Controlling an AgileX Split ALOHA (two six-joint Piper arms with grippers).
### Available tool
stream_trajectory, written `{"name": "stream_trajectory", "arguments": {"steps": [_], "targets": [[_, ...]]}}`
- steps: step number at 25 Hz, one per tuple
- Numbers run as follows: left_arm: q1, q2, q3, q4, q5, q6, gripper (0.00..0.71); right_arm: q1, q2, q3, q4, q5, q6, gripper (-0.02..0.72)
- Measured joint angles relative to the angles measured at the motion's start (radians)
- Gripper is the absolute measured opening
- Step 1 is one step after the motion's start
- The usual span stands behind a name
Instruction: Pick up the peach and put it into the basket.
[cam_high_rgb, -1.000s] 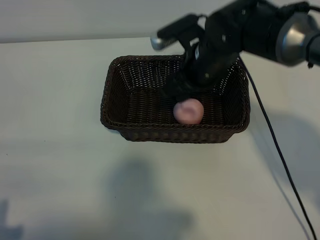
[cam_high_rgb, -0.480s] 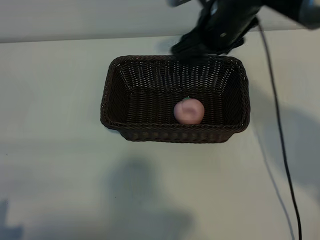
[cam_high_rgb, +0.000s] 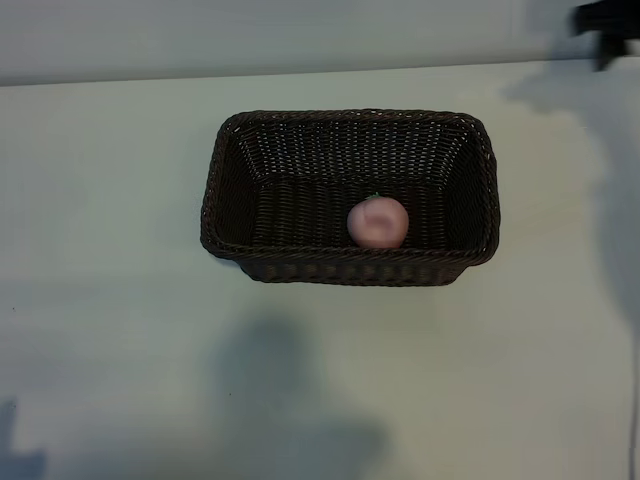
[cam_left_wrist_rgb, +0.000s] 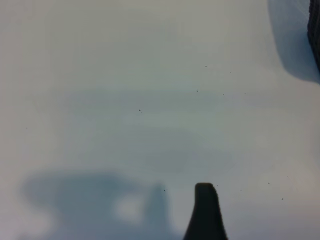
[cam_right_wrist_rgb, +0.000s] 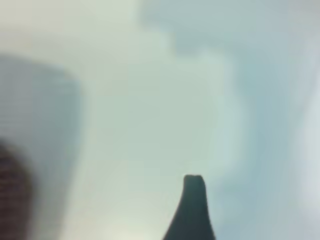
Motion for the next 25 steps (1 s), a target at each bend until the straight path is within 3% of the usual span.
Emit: {"name": "stream_trajectory", "arguments": {"steps": [6,14,25], "targets": [[0.000,0.000,0.000,0.000,0.000,0.000,0.552,-0.123,0.000,0.000,0.012,0.017,-0.026,0.584],[0.000,0.000,0.000,0.000,0.000,0.000,0.552,-0.130,-0.093,0.000,0.065,0.055,-0.054,0.583],[0.000,0.000,0.000,0.000,0.000,0.000,0.552,-0.130,-0.370,0.000,0.107,0.192,-0.067,0.583]]}}
